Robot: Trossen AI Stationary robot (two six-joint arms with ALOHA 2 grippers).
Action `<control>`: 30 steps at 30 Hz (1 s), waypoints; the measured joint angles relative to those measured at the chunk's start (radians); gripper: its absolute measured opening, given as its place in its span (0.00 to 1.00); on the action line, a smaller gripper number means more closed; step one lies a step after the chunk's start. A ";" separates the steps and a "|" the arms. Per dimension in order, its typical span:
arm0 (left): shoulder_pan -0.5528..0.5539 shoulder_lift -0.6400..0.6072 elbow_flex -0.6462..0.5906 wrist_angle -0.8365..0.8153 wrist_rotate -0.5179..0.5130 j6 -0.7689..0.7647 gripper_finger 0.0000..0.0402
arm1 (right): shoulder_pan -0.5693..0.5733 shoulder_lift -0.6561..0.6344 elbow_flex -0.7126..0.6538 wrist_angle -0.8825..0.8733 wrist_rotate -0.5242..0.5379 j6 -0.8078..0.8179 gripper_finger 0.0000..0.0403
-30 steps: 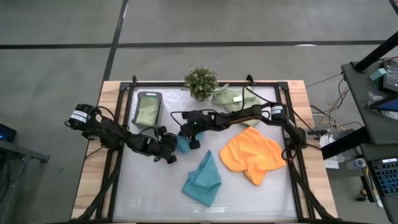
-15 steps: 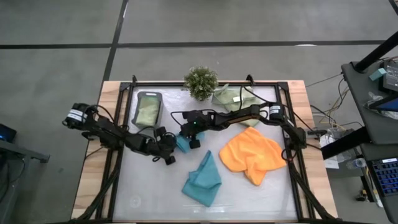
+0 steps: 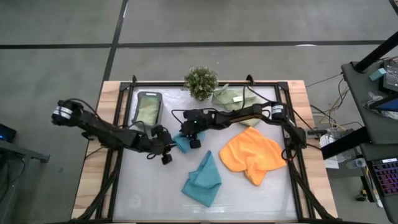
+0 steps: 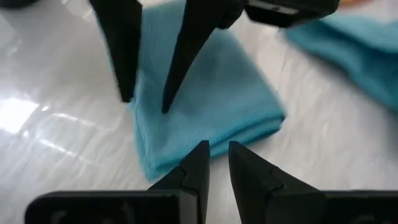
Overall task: Fold microfiber towels
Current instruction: Fold the left blue microfiber cloth
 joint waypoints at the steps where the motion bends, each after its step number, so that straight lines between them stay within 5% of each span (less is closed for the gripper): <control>1: 0.000 -0.009 0.000 0.000 -0.004 0.000 0.11 | 0.000 -0.012 0.000 -0.014 0.000 0.004 0.29; 9: -0.001 0.045 0.001 0.171 -0.034 0.040 0.11 | 0.015 -0.119 -0.045 -0.047 0.100 0.113 0.26; 16: 0.000 0.216 0.006 0.371 -0.045 0.086 0.11 | 0.057 -0.195 -0.219 0.169 0.234 0.244 0.20; 23: 0.001 0.349 0.044 0.396 -0.068 0.080 0.11 | 0.054 -0.150 -0.348 0.424 0.239 0.384 0.04; 30: 0.001 0.391 0.056 0.399 -0.063 0.060 0.11 | 0.048 -0.061 -0.356 0.471 0.338 0.416 0.02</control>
